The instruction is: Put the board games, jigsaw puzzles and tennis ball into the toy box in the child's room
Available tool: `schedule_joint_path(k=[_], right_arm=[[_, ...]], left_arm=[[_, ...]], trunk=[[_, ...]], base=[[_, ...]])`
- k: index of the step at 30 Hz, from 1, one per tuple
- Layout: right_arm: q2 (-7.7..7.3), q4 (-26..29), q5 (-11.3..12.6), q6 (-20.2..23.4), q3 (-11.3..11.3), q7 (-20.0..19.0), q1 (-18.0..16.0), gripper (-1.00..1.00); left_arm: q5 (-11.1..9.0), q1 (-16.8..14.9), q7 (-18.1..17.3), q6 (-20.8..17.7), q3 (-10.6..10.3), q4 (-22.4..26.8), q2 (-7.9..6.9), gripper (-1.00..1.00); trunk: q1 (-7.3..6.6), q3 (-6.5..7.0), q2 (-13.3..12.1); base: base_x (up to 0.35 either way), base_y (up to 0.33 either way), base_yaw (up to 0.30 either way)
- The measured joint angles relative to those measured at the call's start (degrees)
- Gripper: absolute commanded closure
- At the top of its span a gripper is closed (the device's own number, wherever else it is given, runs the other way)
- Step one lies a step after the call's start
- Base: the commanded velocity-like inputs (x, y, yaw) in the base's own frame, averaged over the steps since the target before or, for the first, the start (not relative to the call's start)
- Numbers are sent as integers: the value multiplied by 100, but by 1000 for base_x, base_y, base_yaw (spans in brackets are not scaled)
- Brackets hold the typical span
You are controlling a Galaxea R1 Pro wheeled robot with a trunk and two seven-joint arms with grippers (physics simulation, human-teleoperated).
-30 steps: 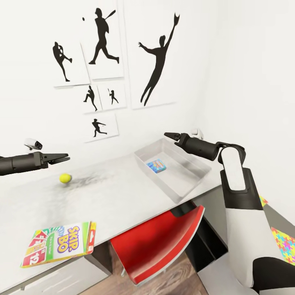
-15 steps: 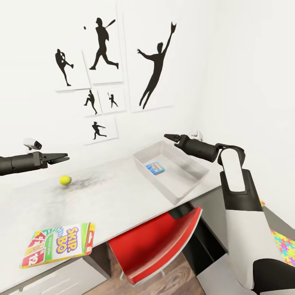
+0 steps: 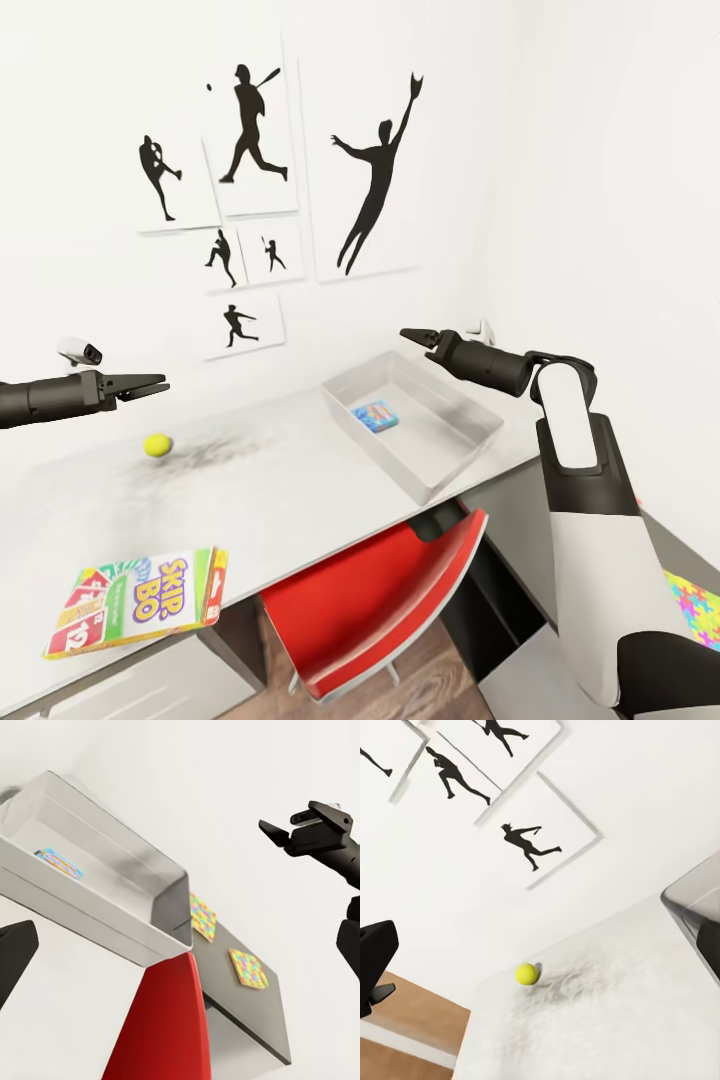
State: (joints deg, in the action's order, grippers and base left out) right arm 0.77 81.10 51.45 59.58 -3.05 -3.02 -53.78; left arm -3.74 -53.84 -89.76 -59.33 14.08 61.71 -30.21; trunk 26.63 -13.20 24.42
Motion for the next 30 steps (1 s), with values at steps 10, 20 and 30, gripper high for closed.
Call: schedule_joint_path(k=[10, 20, 30], right_arm=[[4, 2, -12, -38, 1, 1, 45, -100], [9, 0, -10, -56, -1, 7, 50, -100], [8, 2, -14, -59, 3, 7, 50, -100]], left_arm=[[1, 1, 0, 0, 0, 0, 0, -100], [3, 0, -1, 0, 5, 1, 1, -100], [1, 0, 0, 0, 0, 0, 1, -100]], trunk=[[0, 46, -1], [2, 49, -2], [0, 54, -1]], base=[[0, 0, 0], [-89, 81, 0], [-71, 78, -19]])
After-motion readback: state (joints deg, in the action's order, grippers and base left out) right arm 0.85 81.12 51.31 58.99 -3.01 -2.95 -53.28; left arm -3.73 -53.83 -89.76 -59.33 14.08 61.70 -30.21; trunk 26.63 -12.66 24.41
